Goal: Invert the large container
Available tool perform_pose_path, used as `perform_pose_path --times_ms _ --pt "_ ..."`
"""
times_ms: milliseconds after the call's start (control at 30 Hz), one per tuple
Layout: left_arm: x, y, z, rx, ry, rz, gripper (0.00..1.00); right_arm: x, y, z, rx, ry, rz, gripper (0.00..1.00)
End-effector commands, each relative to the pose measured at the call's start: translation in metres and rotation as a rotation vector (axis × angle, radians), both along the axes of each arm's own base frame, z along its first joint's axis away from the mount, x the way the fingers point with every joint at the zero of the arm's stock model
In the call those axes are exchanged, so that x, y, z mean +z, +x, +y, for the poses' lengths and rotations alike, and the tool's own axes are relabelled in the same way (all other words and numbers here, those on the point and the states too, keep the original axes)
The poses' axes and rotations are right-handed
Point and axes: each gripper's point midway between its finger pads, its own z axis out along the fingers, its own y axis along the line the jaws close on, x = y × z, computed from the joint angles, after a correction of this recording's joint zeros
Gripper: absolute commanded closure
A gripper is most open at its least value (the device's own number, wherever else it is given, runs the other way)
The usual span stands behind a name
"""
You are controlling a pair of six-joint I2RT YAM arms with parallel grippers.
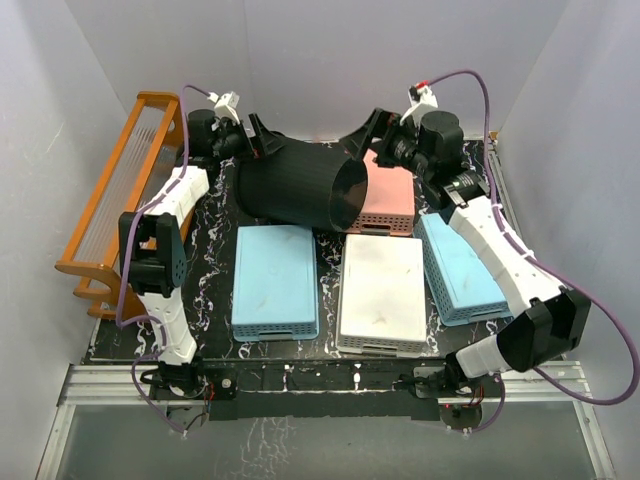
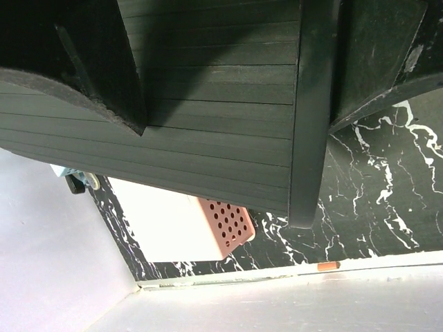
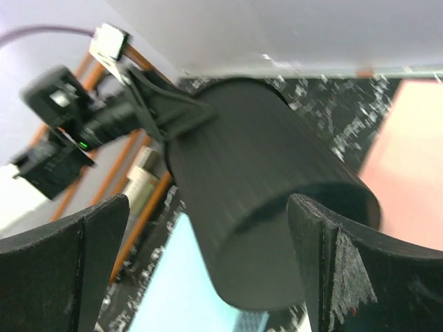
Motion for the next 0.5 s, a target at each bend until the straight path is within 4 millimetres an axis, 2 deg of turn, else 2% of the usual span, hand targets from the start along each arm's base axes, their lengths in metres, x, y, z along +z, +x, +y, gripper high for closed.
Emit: perform_pose_path --times_ms 0,133,267,333,467 --pt "-0.095 -0.027 0.003 -0.047 0.026 0.312 0.01 -0.036 -0.016 -0.023 -0.05 -0.141 0.033 0.02" --pt "-0.1 -0.018 0.017 -0.075 -0.103 0.374 0.01 -0.059 -0.034 -0.029 -0.038 -0.156 0.033 0.02" --pt "-0.11 -0.01 0.025 -0.055 -0.091 0.387 0.01 -0.077 -0.052 -0.02 0.041 -0.12 0.074 0.02" --pt "-0.115 -0.008 0.026 -0.047 -0.08 0.399 0.01 -0.081 -0.064 -0.007 0.128 -0.067 0.069 0.02" --pt "-0.124 -0.007 0.03 -0.033 -0.053 0.42 0.01 -0.073 -0.092 0.016 0.314 0.05 0.017 0.02"
